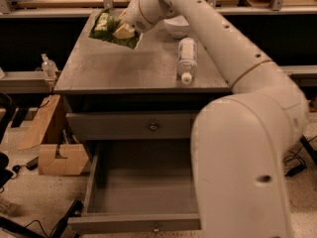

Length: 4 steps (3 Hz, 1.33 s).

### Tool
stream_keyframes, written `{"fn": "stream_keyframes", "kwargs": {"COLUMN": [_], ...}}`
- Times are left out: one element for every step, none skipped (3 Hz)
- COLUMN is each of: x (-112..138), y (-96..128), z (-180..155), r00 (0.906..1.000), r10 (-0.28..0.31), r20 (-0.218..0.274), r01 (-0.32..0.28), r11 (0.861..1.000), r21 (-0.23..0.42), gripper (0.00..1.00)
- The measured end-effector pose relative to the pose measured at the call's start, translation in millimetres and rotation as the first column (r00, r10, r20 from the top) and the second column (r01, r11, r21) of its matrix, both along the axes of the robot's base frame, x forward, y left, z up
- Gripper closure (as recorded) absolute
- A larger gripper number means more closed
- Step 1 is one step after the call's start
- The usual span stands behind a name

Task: Place green jalapeno chip bag into middle drawer

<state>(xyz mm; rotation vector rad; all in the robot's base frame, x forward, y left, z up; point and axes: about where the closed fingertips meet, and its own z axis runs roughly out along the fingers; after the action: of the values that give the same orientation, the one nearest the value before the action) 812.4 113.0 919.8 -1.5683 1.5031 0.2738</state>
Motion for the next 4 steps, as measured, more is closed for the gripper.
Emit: {"fn": "stream_keyframes", "kwargs": {"x": [-33.4, -79.8, -142.4, -195.1], "y": [-9.1, -32.2, -53.6, -67.3], "z": [28.1, 83.7, 141.9, 112.6], "r00": [0.9985, 0.9907, 0.9697, 0.9773], "r10": [0.012, -0.043, -0.127, -0.135], "r20": [0.054, 0.129, 0.209, 0.163], "r01": [-0.011, 0.035, 0.091, 0.103], "r11": [1.0, 0.997, 0.981, 0.976], "r21": [-0.009, 0.067, 0.172, 0.191], "gripper": [1.0, 1.0, 1.0, 1.0]}}
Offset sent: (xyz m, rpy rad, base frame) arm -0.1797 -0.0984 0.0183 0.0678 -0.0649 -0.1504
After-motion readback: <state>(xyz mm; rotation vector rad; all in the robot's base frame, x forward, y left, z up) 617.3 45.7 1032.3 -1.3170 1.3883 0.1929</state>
